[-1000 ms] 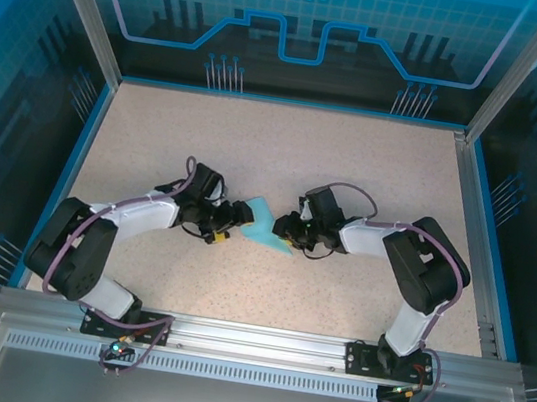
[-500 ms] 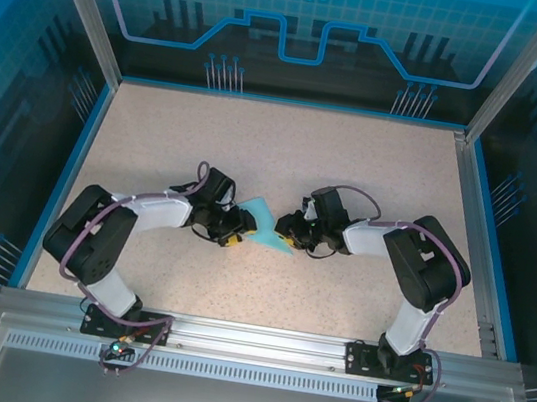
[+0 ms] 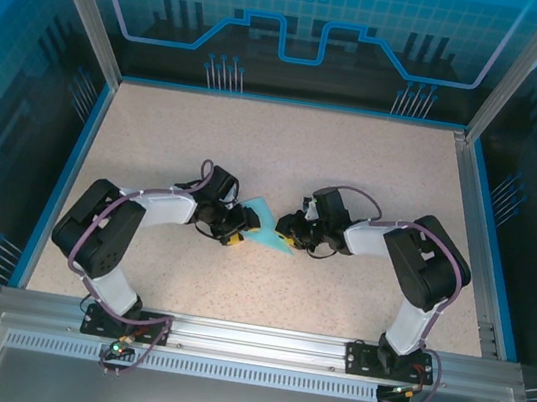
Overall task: Fold a paper plane with a square sheet of paper (pick it up from the middle)
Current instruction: Move the paper to the center of the table.
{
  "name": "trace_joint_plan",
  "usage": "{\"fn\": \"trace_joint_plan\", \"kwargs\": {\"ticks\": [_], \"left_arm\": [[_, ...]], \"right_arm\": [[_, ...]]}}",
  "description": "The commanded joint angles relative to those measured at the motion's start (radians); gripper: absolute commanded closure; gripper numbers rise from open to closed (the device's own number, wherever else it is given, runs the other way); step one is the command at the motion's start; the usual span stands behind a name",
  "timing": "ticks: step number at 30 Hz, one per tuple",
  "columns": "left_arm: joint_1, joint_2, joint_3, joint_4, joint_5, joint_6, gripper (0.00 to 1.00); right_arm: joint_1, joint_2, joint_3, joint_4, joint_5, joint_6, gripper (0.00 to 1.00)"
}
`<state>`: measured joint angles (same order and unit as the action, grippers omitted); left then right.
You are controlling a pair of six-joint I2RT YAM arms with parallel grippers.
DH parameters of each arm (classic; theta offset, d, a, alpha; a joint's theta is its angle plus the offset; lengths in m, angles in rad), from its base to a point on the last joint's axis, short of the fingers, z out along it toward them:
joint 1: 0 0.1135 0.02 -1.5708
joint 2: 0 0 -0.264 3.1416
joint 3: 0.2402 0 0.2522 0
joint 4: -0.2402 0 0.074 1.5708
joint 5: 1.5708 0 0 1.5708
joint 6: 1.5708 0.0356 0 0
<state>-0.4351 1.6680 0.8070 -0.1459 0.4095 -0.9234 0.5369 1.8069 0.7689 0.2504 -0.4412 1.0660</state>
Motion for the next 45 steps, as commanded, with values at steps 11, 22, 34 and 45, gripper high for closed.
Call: {"fn": "trace_joint_plan", "kwargs": {"ticks": [11, 22, 34, 45], "left_arm": [[-0.007, 0.026, 0.007, 0.113, 0.050, -0.055, 0.70], [-0.008, 0.007, 0.045, 0.026, 0.021, -0.015, 0.97], [-0.007, -0.014, 0.102, -0.098, 0.011, 0.037, 0.98], [0.012, -0.022, 0.124, -0.153, 0.047, 0.081, 0.98]], "right_arm": [[-0.022, 0.025, -0.032, -0.061, 0.039, -0.058, 0.62], [0.011, -0.209, 0.029, -0.212, 0.242, -0.483, 0.30], [0.264, -0.278, -0.061, -0.052, 0.522, -1.069, 0.42], [0.335, -0.172, -0.078, 0.121, 0.533, -1.285, 0.39]]}}
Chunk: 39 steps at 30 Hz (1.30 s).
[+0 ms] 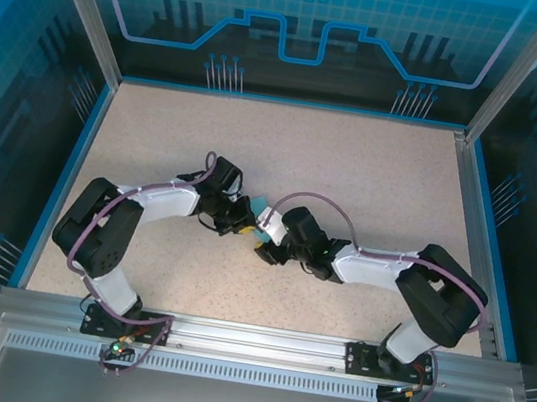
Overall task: Fold a paper plane with a square sheet of paper (pick it up from the middle)
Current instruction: Move the paper to the center of the table, then fold the wing for the fifth time at the center of the table.
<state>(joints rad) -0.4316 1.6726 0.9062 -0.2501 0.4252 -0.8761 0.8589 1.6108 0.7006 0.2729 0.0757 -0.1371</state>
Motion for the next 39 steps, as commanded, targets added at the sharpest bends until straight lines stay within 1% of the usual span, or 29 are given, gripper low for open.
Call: {"fn": "trace_joint_plan", "kwargs": {"ticks": [1, 6, 10, 18, 21, 25, 29, 32, 33, 34, 37, 39], "left_arm": [[0.012, -0.028, 0.026, -0.052, 0.033, 0.035, 0.98], [0.017, -0.027, 0.035, -0.062, 0.042, 0.042, 0.98], [0.022, -0.024, 0.042, -0.069, 0.042, 0.042, 0.98], [0.025, -0.020, 0.051, -0.076, 0.046, 0.041, 0.98], [0.026, -0.019, 0.051, -0.076, 0.045, 0.041, 0.98], [0.029, -0.019, 0.051, -0.080, 0.042, 0.040, 0.98], [0.033, -0.019, 0.053, -0.078, 0.044, 0.040, 0.96], [0.046, -0.030, 0.058, -0.091, 0.039, 0.046, 0.87], [0.057, -0.038, 0.059, -0.096, 0.035, 0.049, 0.82], [0.068, -0.050, 0.058, -0.100, 0.030, 0.054, 0.77], [0.097, -0.083, 0.056, -0.109, 0.023, 0.064, 0.67], [0.108, -0.098, 0.054, -0.113, 0.019, 0.071, 0.63]], "right_arm": [[0.013, 0.033, -0.007, 0.104, 0.015, -0.091, 0.39], [0.015, 0.081, 0.003, 0.142, 0.014, -0.113, 0.42], [0.017, 0.118, 0.006, 0.182, 0.042, -0.131, 0.45], [0.018, 0.166, 0.019, 0.241, 0.076, -0.136, 0.46], [0.017, 0.177, 0.024, 0.253, 0.086, -0.132, 0.54], [0.017, 0.179, 0.019, 0.269, 0.085, -0.117, 0.69], [0.016, 0.178, 0.016, 0.269, 0.074, -0.101, 0.80], [0.003, 0.174, 0.012, 0.264, 0.041, -0.069, 0.87], [-0.004, 0.172, 0.011, 0.263, 0.021, -0.051, 0.89], [-0.011, 0.166, 0.006, 0.264, 0.001, -0.032, 0.89], [-0.039, 0.155, -0.003, 0.266, -0.068, 0.035, 0.89], [-0.057, 0.151, -0.013, 0.284, -0.118, 0.075, 0.88]]}}
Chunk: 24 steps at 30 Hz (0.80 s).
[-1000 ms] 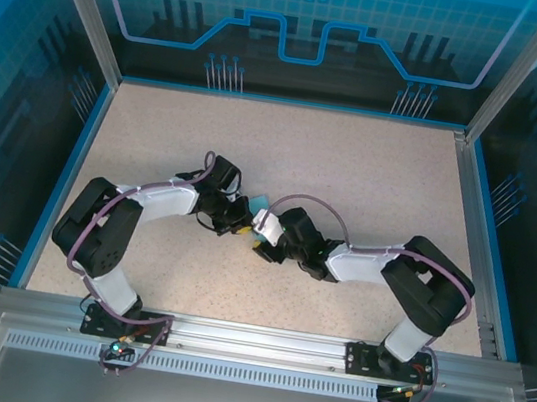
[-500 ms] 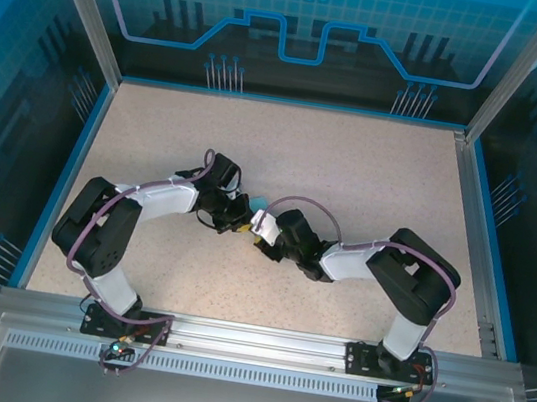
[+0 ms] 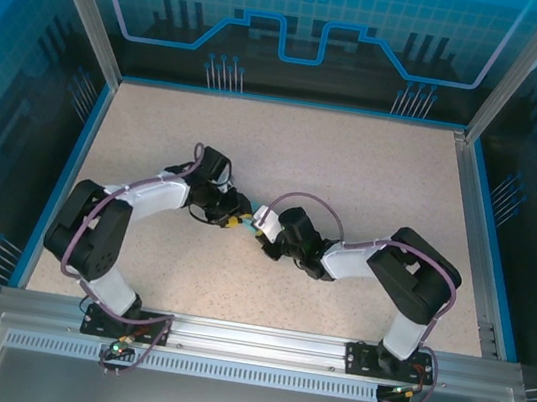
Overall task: Fold a paper plane with a square sheet of paper (pick it up from the middle)
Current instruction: Fold the wing for the fifth time at the center of the table.
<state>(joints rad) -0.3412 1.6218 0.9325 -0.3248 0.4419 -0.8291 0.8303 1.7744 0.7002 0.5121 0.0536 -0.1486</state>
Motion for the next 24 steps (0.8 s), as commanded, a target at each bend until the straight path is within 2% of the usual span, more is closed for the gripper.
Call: {"fn": "trace_joint_plan", "kwargs": {"ticks": [1, 4, 9, 16, 21, 24], "left_arm": [[0.022, -0.051, 0.025, -0.038, 0.001, 0.026, 0.61], [0.024, -0.057, 0.004, -0.015, 0.016, 0.018, 0.55], [0.024, -0.048, -0.039, 0.038, 0.052, -0.004, 0.50], [0.022, -0.027, -0.049, 0.064, 0.077, 0.001, 0.50], [0.021, -0.009, -0.049, 0.067, 0.081, 0.007, 0.50], [0.021, 0.003, -0.052, 0.068, 0.081, 0.007, 0.51]], "right_arm": [[-0.036, -0.012, -0.016, 0.050, -0.112, 0.103, 0.88], [-0.053, -0.011, -0.024, 0.069, -0.147, 0.140, 0.87], [-0.083, -0.007, -0.025, 0.088, -0.226, 0.198, 0.85], [-0.109, 0.003, -0.021, 0.091, -0.295, 0.254, 0.82], [-0.116, 0.008, -0.009, 0.075, -0.327, 0.284, 0.76], [-0.119, 0.017, -0.005, 0.068, -0.334, 0.298, 0.77]]}}
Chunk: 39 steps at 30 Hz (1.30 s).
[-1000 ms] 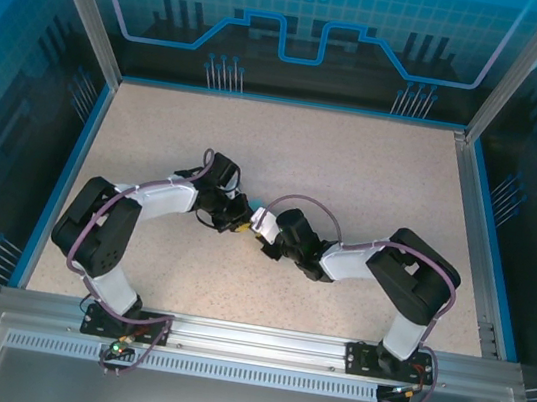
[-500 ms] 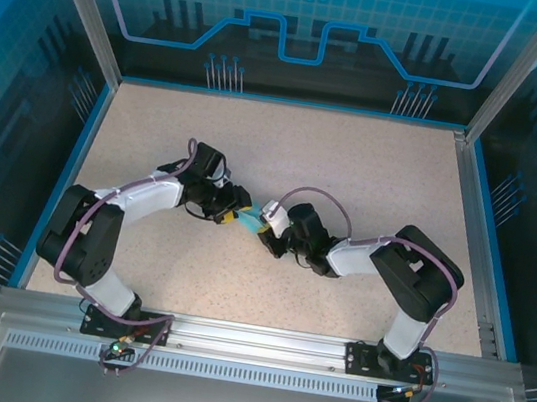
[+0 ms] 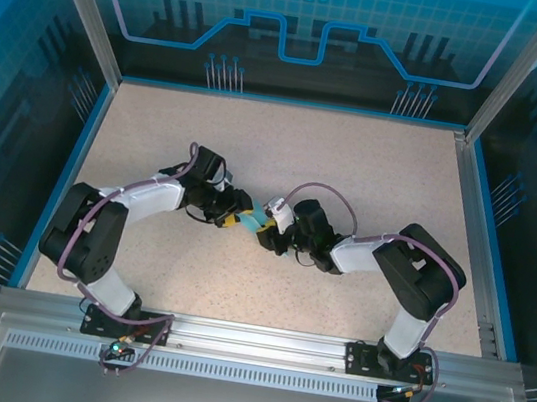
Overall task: Fold a paper plane with a square sheet of paper (pick it up from the middle)
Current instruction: Fold the wing for the fifth time at the center of the table.
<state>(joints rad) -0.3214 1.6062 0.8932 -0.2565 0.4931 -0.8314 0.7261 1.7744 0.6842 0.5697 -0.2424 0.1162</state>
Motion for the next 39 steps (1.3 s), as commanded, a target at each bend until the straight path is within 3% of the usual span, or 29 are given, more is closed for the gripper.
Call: {"fn": "trace_joint_plan", "kwargs": {"ticks": [1, 6, 17, 20, 33, 39], "left_arm": [[0.001, 0.020, -0.012, 0.002, 0.029, 0.010, 0.51], [0.001, 0.011, -0.012, 0.002, 0.025, 0.010, 0.50], [0.001, -0.070, -0.068, 0.058, -0.028, -0.001, 0.41], [0.001, -0.075, -0.092, 0.094, -0.024, -0.009, 0.41], [0.001, -0.060, -0.141, 0.179, -0.016, -0.019, 0.41], [0.000, -0.033, -0.149, 0.233, 0.001, -0.021, 0.50]], "right_arm": [[-0.015, 0.019, 0.013, 0.010, -0.039, 0.041, 0.79], [-0.023, 0.035, 0.031, -0.019, -0.030, 0.086, 0.86], [-0.067, 0.115, 0.134, -0.130, -0.160, 0.317, 1.00], [-0.079, 0.148, 0.190, -0.225, -0.197, 0.368, 1.00], [-0.098, 0.190, 0.189, -0.180, -0.263, 0.497, 1.00], [-0.108, 0.207, 0.187, -0.159, -0.292, 0.539, 1.00]]}}
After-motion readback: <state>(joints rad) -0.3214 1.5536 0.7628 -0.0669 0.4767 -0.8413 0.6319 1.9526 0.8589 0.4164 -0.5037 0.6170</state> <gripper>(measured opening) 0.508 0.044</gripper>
